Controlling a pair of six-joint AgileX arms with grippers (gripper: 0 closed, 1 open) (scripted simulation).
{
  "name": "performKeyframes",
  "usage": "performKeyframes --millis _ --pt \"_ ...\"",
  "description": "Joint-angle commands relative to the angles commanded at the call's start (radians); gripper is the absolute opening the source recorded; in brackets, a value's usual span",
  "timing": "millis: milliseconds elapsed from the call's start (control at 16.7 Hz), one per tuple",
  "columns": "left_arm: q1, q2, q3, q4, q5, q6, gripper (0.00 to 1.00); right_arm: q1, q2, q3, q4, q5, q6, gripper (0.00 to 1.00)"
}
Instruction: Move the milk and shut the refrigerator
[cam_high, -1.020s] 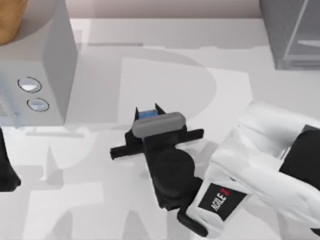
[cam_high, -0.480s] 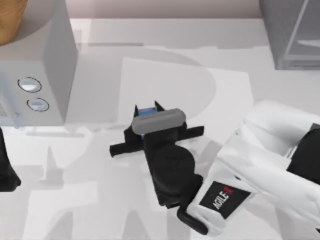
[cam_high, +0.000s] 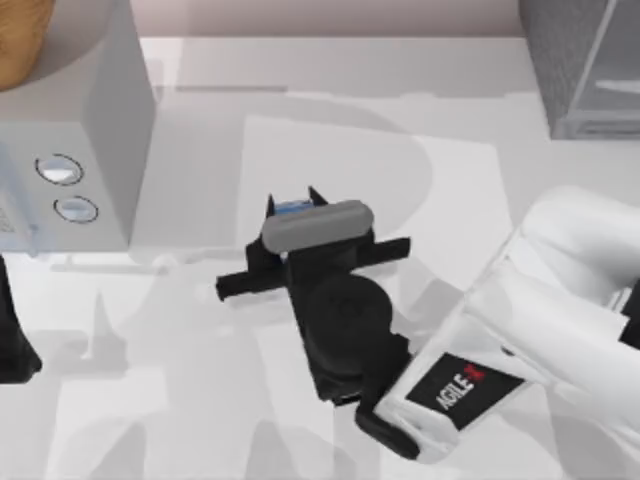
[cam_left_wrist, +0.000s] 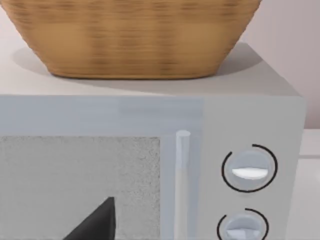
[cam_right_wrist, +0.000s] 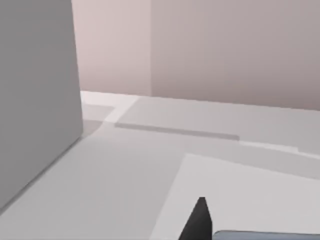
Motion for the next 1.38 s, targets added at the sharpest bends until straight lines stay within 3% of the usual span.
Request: performKeyframes --millis 180,360,960,1140,1380 --pt "0.000 0.000 0.000 0.000 0.000 0.000 1.00 -0.036 -0.036 -0.028 -0.011 -0.030 0.002 0.00" --pt "0.000 0.000 0.000 0.000 0.000 0.000 1.00 -0.160 -0.155 -0.118 -0.048 -0.127 0.003 0.00" --pt "0.000 0.000 0.000 0.000 0.000 0.000 1.00 -0.830 -0.780 -0.547 -0.218 -0.589 0.000 0.00" --pt "0.000 0.000 0.000 0.000 0.000 0.000 1.00 -0.908 -0.859 -0.611 -0.242 -0.660 -0.001 0.00" --pt "0.000 0.000 0.000 0.000 0.000 0.000 1.00 -0.909 -0.860 -0.611 -0.241 -0.661 0.000 0.00"
